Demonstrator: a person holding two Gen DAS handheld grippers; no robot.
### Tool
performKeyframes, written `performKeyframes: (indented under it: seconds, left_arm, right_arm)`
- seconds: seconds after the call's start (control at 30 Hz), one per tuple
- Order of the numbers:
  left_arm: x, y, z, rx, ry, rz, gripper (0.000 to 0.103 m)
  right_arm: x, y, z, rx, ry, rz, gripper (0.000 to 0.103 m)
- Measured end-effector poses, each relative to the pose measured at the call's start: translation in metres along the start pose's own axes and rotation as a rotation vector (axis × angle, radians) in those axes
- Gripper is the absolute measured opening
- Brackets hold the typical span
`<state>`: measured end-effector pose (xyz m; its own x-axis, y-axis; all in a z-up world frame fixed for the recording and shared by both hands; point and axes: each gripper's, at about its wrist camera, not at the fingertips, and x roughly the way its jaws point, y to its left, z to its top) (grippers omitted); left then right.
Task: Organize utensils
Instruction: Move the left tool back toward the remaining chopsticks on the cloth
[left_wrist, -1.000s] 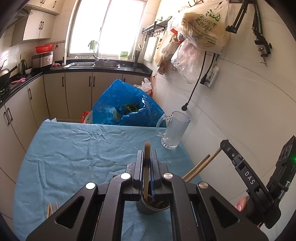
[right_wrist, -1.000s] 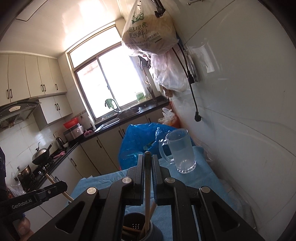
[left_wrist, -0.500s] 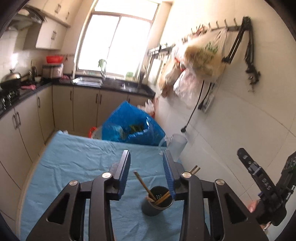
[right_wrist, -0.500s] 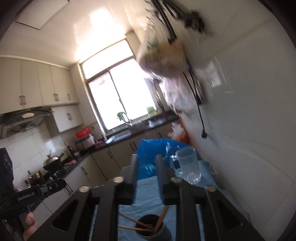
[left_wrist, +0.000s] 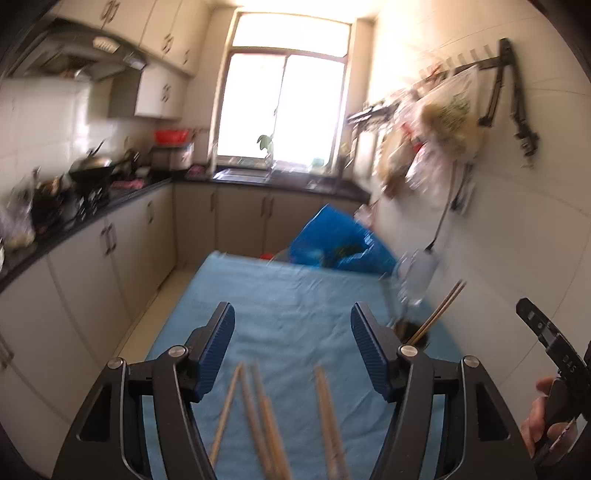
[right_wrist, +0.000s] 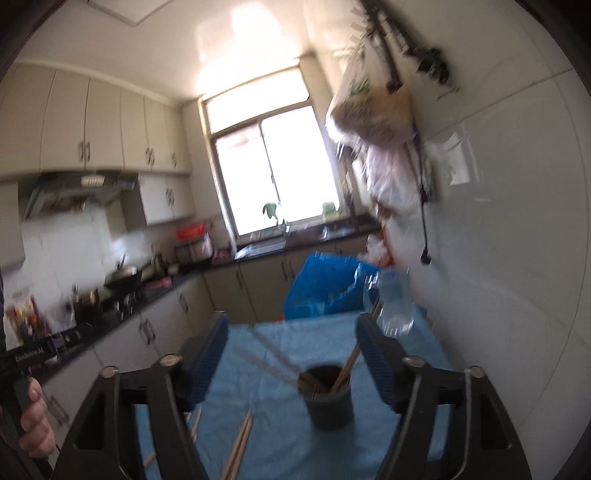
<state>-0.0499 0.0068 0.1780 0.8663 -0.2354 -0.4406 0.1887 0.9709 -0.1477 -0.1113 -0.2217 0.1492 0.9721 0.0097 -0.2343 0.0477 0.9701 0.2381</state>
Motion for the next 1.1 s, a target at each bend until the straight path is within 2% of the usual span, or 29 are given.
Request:
performKeyframes:
  seconds: [0.2, 0.4, 0.73, 0.83, 1.1]
  left_arm:
    - [0.016, 0.054, -0.046, -0.063, 0.140, 0.075, 0.065]
    - [0.036, 0.082, -0.083, -0.081, 0.264, 0.096, 0.065]
    - [0.089, 0.093, -0.117, -0.089, 0.436, 0.090, 0.065]
    - [0.105, 0.094, -0.122, -0.097, 0.472, 0.100, 0.065]
    - [0.159, 0.087, -0.121, -0.018, 0.546, 0.124, 0.065]
  right_arm:
    - [0.031, 0.024, -0.052, -0.040, 0.200, 0.038, 0.082]
    - [0.064, 0.032, -0.082, -0.041, 0.347, 0.055, 0.082]
    - [0.090, 0.050, -0.105, -0.074, 0.471, 0.074, 0.082]
    - [0.099, 0.058, -0.113, -0.086, 0.523, 0.113, 0.076]
    - [0.111, 0.065, -0.125, -0.117, 0.576, 0.114, 0.075]
